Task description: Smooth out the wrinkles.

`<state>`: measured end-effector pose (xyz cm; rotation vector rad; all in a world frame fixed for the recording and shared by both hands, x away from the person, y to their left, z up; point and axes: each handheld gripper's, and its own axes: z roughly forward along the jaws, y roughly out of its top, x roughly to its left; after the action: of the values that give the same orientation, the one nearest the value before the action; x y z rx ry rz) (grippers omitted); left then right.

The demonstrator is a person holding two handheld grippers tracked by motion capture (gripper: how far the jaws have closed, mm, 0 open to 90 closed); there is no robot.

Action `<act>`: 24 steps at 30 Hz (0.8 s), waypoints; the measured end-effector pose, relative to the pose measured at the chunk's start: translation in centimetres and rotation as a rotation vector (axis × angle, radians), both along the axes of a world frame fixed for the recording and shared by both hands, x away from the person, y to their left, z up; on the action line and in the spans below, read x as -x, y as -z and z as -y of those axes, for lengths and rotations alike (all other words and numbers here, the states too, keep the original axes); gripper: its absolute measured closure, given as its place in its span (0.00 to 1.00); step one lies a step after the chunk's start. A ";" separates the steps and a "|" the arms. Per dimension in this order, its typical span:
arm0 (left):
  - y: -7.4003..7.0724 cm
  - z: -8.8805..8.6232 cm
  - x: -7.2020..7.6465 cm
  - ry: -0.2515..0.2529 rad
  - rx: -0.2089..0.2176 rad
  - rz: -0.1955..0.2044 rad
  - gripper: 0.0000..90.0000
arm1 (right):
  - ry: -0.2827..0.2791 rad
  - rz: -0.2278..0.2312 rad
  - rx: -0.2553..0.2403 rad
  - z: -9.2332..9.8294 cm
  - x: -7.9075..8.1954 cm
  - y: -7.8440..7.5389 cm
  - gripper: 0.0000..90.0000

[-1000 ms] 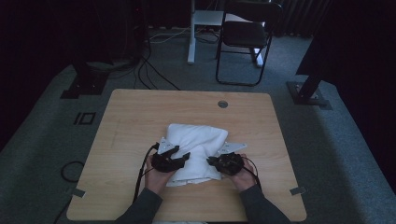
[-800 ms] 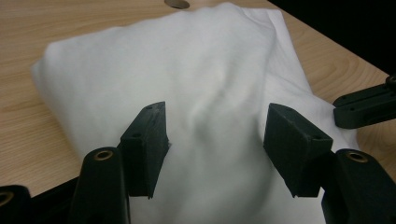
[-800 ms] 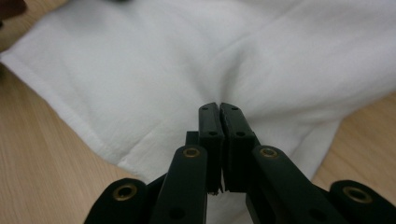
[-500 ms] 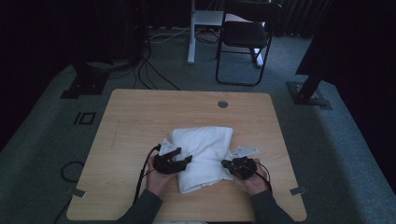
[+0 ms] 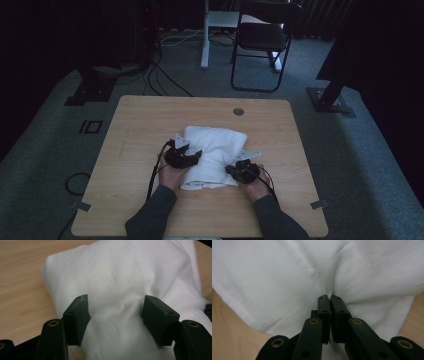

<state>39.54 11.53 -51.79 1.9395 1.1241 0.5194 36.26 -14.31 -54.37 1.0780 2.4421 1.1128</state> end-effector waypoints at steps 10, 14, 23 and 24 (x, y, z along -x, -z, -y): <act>-0.5 -1.9 -4.3 -0.100 0.020 -0.034 0.41 | 0.052 -0.011 -0.005 -3.1 -4.2 -0.3 0.96; -0.6 -2.1 -4.4 -0.120 0.042 -0.020 0.41 | 0.075 -0.024 -0.043 -3.6 -5.6 -0.2 0.95; -1.4 -2.5 0.0 -0.044 0.078 0.038 0.38 | 0.111 -0.022 -0.066 -2.0 -5.0 -0.6 0.60; -1.5 -2.8 0.4 -0.042 0.090 0.035 0.38 | 0.114 -0.005 -0.076 -1.3 -4.5 -1.0 0.56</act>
<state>39.16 14.34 -50.34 1.8262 1.1491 0.5142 40.73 -13.03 -53.42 1.2265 2.3269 1.1756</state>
